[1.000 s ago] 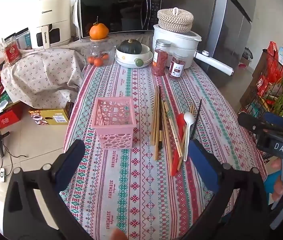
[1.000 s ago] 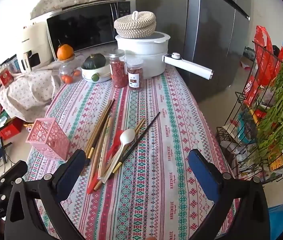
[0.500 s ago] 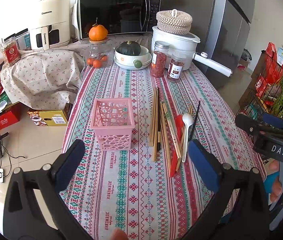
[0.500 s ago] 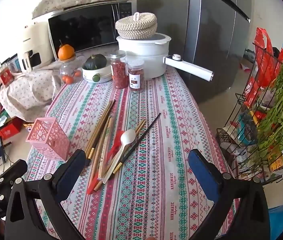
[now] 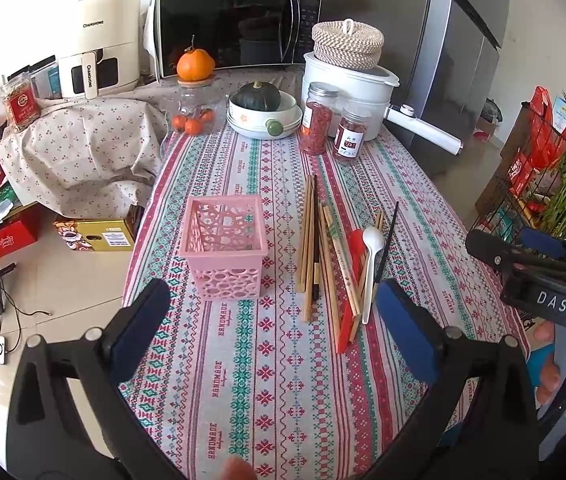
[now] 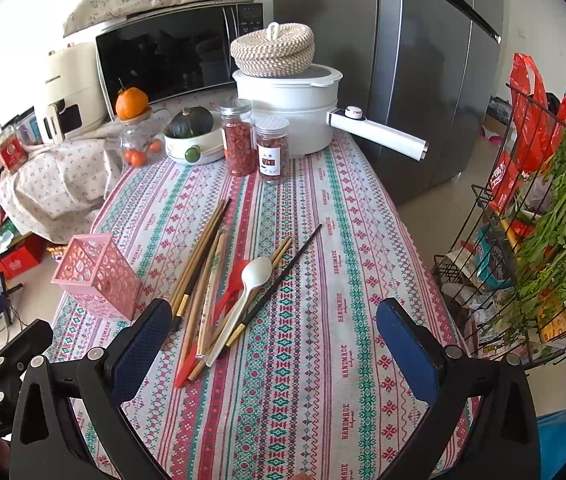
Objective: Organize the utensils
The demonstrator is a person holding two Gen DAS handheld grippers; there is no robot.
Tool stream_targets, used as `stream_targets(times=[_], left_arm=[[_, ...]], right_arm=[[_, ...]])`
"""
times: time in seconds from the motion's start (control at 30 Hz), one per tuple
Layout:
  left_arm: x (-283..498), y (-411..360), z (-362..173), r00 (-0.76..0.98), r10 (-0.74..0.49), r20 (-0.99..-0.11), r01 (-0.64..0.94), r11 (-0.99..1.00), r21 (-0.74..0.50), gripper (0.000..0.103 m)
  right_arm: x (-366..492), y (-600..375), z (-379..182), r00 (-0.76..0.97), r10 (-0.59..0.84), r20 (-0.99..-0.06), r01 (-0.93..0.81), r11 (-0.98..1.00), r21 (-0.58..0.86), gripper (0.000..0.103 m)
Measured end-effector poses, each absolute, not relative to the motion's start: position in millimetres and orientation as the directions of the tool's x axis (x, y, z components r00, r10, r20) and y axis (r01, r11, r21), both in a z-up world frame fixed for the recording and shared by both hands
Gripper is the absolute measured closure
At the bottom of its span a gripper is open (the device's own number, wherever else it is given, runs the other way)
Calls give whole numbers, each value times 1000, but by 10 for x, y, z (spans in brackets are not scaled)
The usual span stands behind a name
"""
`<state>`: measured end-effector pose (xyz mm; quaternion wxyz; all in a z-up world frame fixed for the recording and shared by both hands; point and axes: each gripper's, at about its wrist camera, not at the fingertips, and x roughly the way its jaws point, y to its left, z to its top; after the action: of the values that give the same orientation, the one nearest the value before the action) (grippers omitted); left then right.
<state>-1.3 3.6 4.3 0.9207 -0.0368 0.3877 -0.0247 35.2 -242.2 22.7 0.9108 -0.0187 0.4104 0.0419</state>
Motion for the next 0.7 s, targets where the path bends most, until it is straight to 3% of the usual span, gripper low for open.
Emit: stream_targets(times=[0.7], left_arm=[[-21,31,46,697,-74,-713,19,996,-85,1]], right_arm=[[350,-2405,173,648,65,-759,-94,996,5,0]])
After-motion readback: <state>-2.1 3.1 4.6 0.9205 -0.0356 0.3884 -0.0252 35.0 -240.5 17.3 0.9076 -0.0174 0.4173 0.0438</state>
